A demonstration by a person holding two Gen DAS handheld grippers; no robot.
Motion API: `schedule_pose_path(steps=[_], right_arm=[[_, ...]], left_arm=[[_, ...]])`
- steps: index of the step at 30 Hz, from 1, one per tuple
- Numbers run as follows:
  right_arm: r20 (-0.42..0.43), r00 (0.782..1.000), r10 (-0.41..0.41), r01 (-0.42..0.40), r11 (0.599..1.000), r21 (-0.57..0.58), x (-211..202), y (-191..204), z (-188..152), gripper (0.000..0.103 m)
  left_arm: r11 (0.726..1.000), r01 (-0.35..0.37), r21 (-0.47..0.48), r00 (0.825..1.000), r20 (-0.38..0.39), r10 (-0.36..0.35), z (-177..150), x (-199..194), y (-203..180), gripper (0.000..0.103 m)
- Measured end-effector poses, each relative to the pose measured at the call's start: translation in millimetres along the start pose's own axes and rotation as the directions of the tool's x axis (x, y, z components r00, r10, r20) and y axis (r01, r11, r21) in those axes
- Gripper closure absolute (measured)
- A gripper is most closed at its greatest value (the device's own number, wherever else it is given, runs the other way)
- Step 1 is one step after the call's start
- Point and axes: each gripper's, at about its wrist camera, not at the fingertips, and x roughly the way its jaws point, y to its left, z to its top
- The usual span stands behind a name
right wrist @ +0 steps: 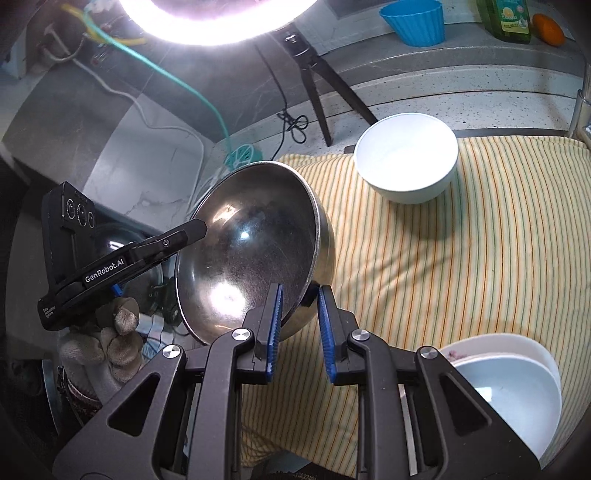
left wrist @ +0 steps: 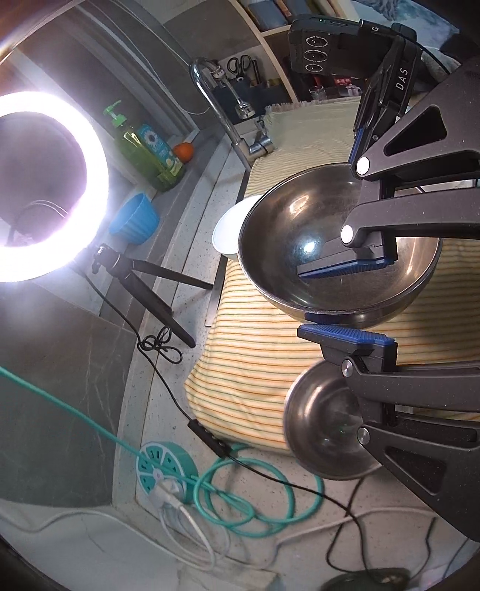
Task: Organize plates and bowls
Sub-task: 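Lift the large steel bowl and lower it beside the plate stack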
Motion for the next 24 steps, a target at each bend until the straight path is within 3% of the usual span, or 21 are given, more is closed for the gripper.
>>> schedule_pose_path(steps=[10,24], right_arm=[[-0.068,0.997,0.024,-0.029,0.998,-0.061,-9,12,-39,0.082],[-0.176,0.983,-0.048,0.024,0.99,-0.136,6,-6,-79,0.082]], left_arm=[[0.996,-0.022,-0.082,0.999,0.047,0.026,-54,-30,-1,0.081],[0.975,-0.037,-0.218,0.999,0.012,0.041,-130,-17,6,0.081]])
